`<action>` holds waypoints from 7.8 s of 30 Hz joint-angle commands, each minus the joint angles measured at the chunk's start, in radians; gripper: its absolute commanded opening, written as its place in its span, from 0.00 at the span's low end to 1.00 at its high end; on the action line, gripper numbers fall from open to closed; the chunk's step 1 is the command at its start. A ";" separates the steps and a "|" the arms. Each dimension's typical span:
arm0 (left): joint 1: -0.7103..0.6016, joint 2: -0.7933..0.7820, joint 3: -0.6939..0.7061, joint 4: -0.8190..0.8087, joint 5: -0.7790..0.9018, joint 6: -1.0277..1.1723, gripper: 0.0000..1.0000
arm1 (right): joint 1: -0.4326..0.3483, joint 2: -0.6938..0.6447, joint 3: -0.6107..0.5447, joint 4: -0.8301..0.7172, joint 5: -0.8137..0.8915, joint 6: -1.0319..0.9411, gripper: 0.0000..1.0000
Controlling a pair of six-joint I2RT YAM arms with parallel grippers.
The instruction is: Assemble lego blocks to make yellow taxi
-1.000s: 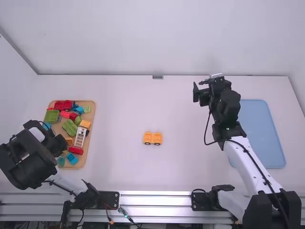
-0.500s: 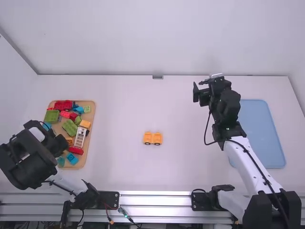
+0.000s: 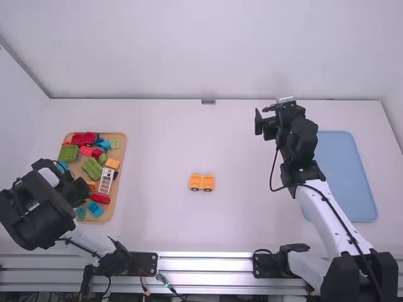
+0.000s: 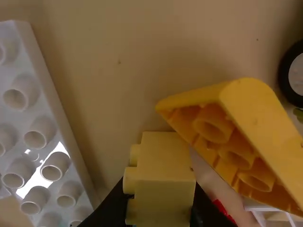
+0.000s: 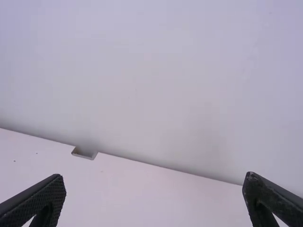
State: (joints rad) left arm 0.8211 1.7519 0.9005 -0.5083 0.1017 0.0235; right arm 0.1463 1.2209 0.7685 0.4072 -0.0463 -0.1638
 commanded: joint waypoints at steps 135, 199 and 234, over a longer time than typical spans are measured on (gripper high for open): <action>-1.130 -0.249 0.294 0.229 0.391 0.698 0.99 | 0.109 0.586 0.493 -0.465 -0.896 0.141 0.26; -1.004 -0.014 0.521 -0.279 0.911 1.039 0.52 | 0.195 0.586 0.769 -1.226 -0.963 -0.880 0.22; -1.004 -0.014 0.375 -0.411 0.266 1.247 0.15 | 0.093 0.582 0.769 -1.226 -0.872 -0.728 0.99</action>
State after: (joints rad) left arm -0.1864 1.7390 1.3102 -0.9192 0.4828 1.2308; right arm 0.2562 1.7996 1.5154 -0.8154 -0.9165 -0.9443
